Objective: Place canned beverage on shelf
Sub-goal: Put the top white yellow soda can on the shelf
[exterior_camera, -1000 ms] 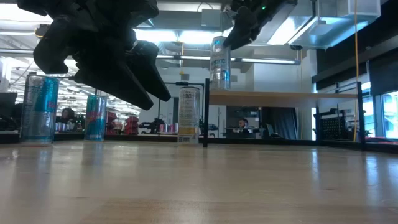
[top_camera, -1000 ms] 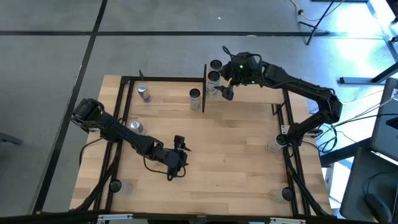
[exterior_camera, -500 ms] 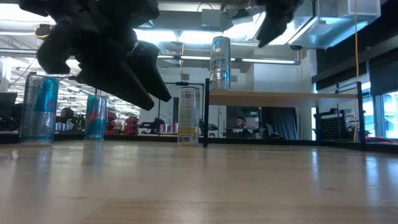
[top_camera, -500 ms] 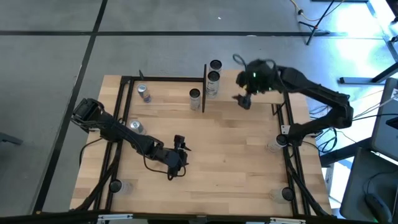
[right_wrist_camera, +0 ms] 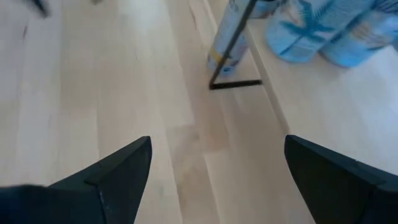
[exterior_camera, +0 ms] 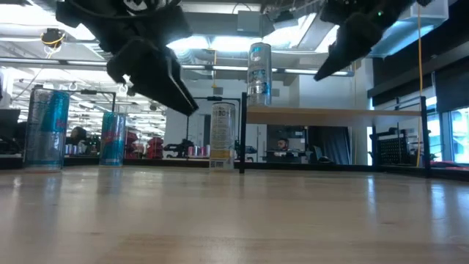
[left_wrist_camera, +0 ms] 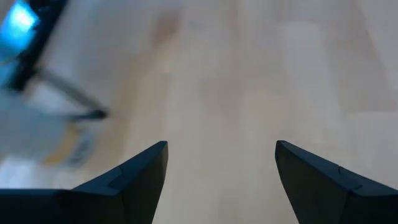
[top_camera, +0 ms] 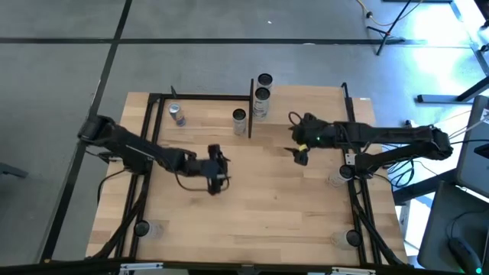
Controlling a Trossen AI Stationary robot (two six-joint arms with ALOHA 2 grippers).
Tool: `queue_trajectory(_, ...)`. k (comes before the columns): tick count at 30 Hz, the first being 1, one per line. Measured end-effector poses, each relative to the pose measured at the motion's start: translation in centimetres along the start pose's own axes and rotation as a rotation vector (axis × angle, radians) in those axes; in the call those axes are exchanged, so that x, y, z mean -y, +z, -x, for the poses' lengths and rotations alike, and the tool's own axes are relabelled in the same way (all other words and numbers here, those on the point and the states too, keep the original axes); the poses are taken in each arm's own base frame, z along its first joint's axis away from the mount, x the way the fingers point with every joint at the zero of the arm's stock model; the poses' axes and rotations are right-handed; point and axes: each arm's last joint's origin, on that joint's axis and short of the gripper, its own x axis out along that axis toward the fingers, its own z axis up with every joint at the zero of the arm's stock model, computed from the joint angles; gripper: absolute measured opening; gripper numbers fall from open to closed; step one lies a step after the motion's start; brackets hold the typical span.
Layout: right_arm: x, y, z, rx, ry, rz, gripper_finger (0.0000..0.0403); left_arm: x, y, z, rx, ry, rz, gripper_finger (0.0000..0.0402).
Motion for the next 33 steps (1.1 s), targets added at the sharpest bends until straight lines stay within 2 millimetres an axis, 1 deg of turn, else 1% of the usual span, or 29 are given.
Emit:
queue_trajectory(3, -0.5, -0.5, -0.9, 0.051, 0.009, 0.000, 0.0351, -2.6, 0.2, 1.2, 0.051, 0.056, 0.072, 0.0284)
queue_trajectory(6, -0.7, -0.5, -1.8, 0.116, 0.034, -0.010, 0.0351, -5.1, 1.0, 2.2, 0.132, 0.121, 0.159, 0.0284)
queue_trajectory(9, -0.9, -0.7, -2.4, 0.155, 0.045, -0.002, 0.0351, -6.5, 1.8, 2.6, 0.218, 0.155, 0.242, 0.0284)
queue_trajectory(11, -1.1, -0.8, -2.8, 0.171, 0.057, -0.001, 0.0351, -7.1, 2.2, 2.6, 0.263, 0.170, 0.269, 0.0284)
queue_trajectory(13, -1.2, -1.0, -3.3, 0.186, 0.077, -0.002, 0.0351, -7.8, 2.3, 2.5, 0.281, 0.226, 0.290, 0.0284)
queue_trajectory(16, -1.5, -1.5, -4.1, 0.203, 0.108, -0.001, 0.0351, -9.2, 2.4, 2.0, 0.306, 0.334, 0.346, 0.0284)
queue_trajectory(18, -1.7, -2.0, -4.6, 0.200, 0.112, -0.007, 0.0351, -10.2, 2.6, 1.5, 0.345, 0.364, 0.392, 0.0284)
queue_trajectory(20, -1.8, -2.5, -5.0, 0.194, 0.111, -0.009, 0.0351, -11.0, 2.4, 0.8, 0.352, 0.371, 0.409, 0.0284)
queue_trajectory(26, -1.9, -2.4, -5.2, 0.209, 0.111, -0.014, 0.0351, -13.1, 1.6, -1.5, 0.350, 0.393, 0.443, 0.0284)
queue_trajectory(31, -1.9, -2.4, -5.2, 0.206, 0.111, -0.014, 0.0351, -13.9, 1.2, -3.2, 0.387, 0.330, 0.448, 0.0284)
queue_trajectory(33, -1.8, -2.4, -5.2, 0.207, 0.111, -0.014, 0.0351, -14.1, 1.1, -3.7, 0.393, 0.340, 0.453, 0.0284)
